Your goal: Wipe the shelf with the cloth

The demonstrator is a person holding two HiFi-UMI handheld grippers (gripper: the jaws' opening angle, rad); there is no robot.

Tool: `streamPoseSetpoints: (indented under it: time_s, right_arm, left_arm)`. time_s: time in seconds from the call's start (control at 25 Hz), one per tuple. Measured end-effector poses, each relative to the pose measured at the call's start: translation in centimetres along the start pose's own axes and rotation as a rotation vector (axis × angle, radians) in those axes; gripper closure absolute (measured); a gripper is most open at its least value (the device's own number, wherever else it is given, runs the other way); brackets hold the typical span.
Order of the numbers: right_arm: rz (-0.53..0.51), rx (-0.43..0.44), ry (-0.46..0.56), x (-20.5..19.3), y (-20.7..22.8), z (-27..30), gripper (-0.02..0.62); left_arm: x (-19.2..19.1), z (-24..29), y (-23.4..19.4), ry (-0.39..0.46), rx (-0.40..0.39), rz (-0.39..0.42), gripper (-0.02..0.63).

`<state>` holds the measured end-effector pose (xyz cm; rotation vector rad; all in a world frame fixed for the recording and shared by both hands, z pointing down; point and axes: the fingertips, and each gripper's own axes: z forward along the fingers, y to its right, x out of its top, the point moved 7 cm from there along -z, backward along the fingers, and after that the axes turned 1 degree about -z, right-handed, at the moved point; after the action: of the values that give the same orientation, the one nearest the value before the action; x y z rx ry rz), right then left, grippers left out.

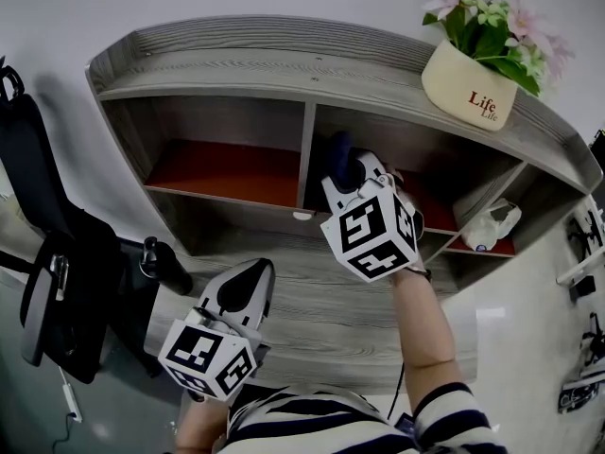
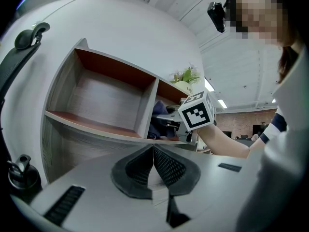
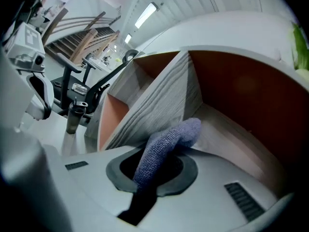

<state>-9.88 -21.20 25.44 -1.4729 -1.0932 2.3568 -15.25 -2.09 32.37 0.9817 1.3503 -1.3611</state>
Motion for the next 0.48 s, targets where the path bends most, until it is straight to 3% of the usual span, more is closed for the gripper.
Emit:
streamPoseSetpoints:
  time_s: [0.16, 0.48]
  right_arm:
    - [-0.006, -0.116, 0.056, 0.6, 0.5, -1.6, 0.551]
    - [0.033, -0.128, 0.133, 1.6, 0.5, -4.1, 0.551]
  left_arm:
    - [0.0, 0.2, -0.1, 0.004, -0.005, -0.001, 0.590]
    - [-0.1, 0.5, 0.1, 0.000, -0.014, 0.003, 0.590]
